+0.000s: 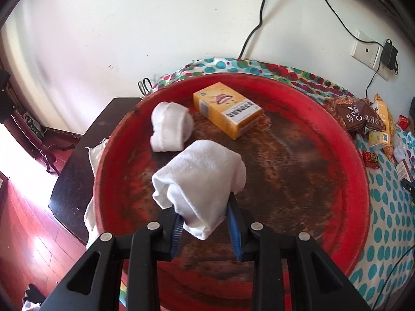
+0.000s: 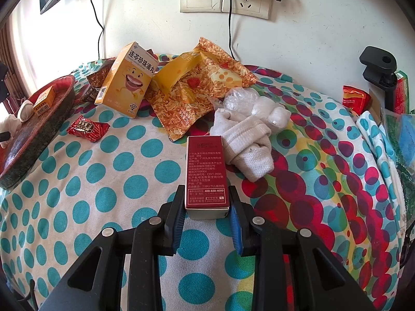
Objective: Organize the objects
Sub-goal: 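Lower the sock beside the first sock and open the left gripper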
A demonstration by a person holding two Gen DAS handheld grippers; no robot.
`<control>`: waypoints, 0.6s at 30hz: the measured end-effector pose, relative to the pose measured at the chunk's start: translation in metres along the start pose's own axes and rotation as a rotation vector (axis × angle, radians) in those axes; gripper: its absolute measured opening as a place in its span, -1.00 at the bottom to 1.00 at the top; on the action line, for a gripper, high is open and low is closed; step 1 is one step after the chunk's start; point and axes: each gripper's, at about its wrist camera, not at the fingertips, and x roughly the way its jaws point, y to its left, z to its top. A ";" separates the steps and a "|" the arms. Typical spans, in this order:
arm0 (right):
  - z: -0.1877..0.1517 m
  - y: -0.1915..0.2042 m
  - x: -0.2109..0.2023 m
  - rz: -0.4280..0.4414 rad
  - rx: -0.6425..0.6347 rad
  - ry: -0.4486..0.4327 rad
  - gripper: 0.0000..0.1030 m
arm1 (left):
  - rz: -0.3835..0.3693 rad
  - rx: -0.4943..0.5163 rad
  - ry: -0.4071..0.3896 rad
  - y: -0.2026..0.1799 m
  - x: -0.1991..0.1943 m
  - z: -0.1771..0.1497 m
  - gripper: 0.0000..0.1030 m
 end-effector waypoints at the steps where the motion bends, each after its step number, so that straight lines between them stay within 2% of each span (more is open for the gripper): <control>1: 0.000 0.000 0.000 -0.001 -0.001 0.000 -0.46 | 0.008 0.001 -0.001 0.003 0.000 0.000 -0.40; 18: 0.000 0.000 0.001 -0.012 0.002 0.000 -0.41 | 0.022 -0.012 0.022 0.049 0.019 0.002 -0.40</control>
